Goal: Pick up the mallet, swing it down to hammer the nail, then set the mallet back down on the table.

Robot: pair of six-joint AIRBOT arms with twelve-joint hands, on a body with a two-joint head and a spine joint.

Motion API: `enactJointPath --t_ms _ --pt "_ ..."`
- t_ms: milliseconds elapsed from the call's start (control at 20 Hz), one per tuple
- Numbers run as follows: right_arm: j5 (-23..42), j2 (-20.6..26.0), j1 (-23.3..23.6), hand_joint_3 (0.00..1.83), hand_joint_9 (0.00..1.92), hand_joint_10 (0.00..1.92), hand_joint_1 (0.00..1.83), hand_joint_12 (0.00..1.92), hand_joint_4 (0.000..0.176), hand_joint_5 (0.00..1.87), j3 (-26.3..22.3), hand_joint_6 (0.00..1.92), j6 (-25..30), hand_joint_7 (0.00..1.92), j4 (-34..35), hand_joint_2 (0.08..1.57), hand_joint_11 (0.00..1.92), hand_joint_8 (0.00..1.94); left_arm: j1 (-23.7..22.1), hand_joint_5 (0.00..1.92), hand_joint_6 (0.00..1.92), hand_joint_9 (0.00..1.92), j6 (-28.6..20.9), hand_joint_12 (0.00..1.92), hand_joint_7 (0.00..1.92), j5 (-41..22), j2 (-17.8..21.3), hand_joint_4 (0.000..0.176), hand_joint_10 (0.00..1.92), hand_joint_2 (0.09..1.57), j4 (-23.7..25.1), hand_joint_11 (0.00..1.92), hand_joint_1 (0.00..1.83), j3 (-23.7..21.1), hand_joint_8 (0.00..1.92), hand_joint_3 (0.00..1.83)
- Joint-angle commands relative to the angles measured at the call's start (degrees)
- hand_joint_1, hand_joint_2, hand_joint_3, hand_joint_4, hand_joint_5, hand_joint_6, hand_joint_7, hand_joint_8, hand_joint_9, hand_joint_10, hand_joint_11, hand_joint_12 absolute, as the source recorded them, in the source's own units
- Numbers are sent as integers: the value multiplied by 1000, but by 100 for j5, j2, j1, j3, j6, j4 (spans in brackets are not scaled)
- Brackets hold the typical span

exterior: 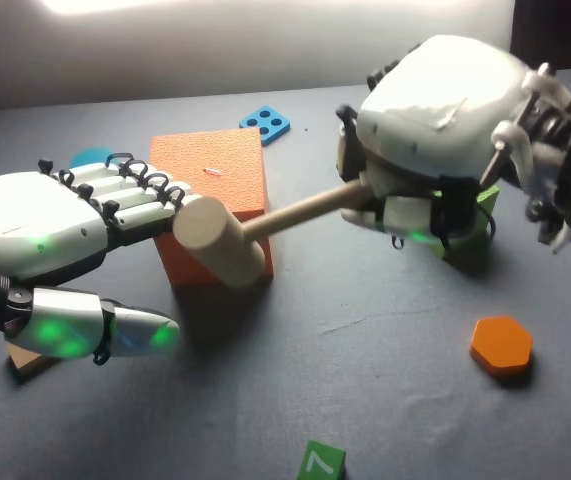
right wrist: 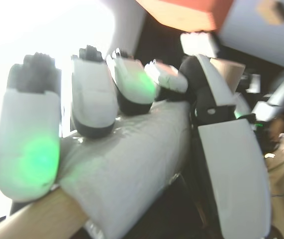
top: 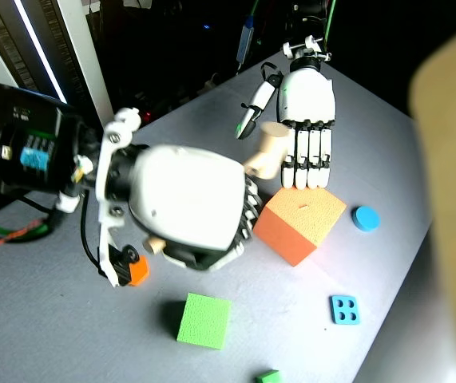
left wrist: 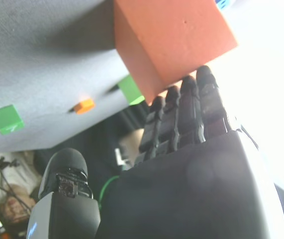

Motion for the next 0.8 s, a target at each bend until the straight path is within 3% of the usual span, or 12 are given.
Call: enactJointPath --t_ms 0,100,300,550,750 --pt "616 37 14 1 1734 1921 579 1921 176 1350 15 1921 130 1630 -285 1519 1870 1941 -21 24 0 61 -52 69 73 -248 -54 0 0 1168 0 0 0 -7 1 1" --pt "679 9 -185 0 1736 1921 599 1921 176 1349 16 1921 808 1628 -1100 1519 1874 1941 -23 23 1 66 -72 68 76 -250 -53 0 2 1162 0 0 0 -2 2 0" --pt "777 -300 -439 1 1728 1921 588 1921 176 1357 238 1921 752 1619 -1145 1522 1861 1941 -93 25 5 65 -113 44 73 -269 -52 0 5 1167 0 15 0 23 6 0" --pt "930 -930 -795 0 1732 1921 571 1921 176 1368 853 1921 811 1617 -1216 1518 1855 1941 -297 15 2 51 -156 19 63 -284 -35 0 2 1168 1 2 0 89 3 0" --pt "935 -1145 -957 0 1729 1921 591 1921 176 1378 942 1921 811 1607 -1282 1501 1855 1941 -492 29 8 57 -204 19 72 -306 23 0 5 1160 1 17 0 128 7 0"
